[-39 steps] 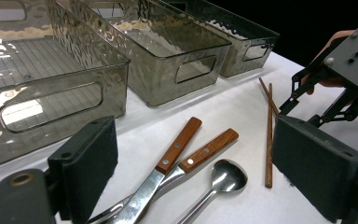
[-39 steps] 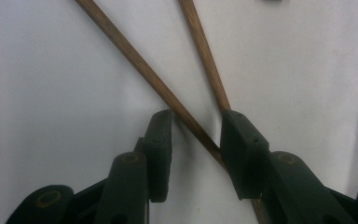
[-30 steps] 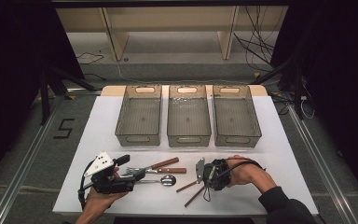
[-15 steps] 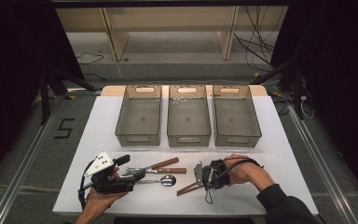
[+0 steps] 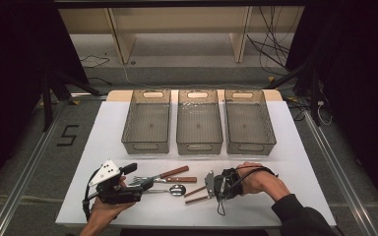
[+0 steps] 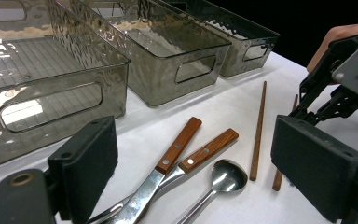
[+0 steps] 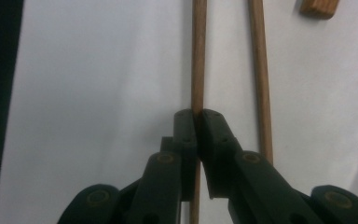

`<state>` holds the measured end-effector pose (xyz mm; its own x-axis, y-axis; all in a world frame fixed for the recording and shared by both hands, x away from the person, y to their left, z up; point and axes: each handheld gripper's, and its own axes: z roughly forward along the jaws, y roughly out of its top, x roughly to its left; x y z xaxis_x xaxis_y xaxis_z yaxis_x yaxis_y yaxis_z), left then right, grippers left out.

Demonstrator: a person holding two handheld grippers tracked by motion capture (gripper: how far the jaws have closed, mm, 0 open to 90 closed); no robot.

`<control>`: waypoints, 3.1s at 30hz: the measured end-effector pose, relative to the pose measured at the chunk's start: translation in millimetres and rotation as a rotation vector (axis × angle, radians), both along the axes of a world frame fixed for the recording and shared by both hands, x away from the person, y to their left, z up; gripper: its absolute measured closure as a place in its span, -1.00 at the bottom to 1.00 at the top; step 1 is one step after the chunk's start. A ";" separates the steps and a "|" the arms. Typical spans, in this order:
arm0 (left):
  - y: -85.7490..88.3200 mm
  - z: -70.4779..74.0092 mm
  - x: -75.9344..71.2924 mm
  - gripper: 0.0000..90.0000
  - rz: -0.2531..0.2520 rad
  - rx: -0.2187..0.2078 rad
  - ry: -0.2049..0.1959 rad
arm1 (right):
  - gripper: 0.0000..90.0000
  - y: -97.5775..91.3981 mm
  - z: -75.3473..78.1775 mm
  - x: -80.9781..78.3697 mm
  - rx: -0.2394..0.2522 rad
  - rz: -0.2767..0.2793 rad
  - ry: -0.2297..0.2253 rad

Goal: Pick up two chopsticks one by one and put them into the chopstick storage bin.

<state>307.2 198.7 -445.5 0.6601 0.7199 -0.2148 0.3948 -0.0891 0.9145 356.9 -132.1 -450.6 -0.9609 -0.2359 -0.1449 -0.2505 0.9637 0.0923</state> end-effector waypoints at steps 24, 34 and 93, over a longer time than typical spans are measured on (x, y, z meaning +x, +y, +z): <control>2.8 1.3 -0.1 -0.69 0.021 -0.013 -0.008 | 0.90 0.7 61.7 37.0 0.409 -0.396 0.023; 3.5 1.7 -0.5 -0.69 0.028 -0.019 -0.015 | 0.90 13.5 75.1 60.0 0.588 -0.582 0.113; 8.2 4.8 -1.9 -0.69 0.034 -0.036 -0.028 | 0.90 121.5 110.9 181.2 1.003 -0.988 0.179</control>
